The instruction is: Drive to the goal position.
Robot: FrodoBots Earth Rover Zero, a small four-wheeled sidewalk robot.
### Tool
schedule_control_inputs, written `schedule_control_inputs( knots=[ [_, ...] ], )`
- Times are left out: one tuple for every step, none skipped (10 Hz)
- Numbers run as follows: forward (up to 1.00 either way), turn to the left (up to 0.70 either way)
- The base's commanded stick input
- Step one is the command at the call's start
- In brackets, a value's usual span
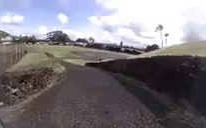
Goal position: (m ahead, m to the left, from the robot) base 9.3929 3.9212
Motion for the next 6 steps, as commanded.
schedule_control_inputs(
  knots=[
    [0.85, 0.0],
    [0.85, 0.02],
    [0.85, 0.11],
    [0.85, 0.15],
    [0.85, 0.06],
    [0.85, 0.0]
  ],
)
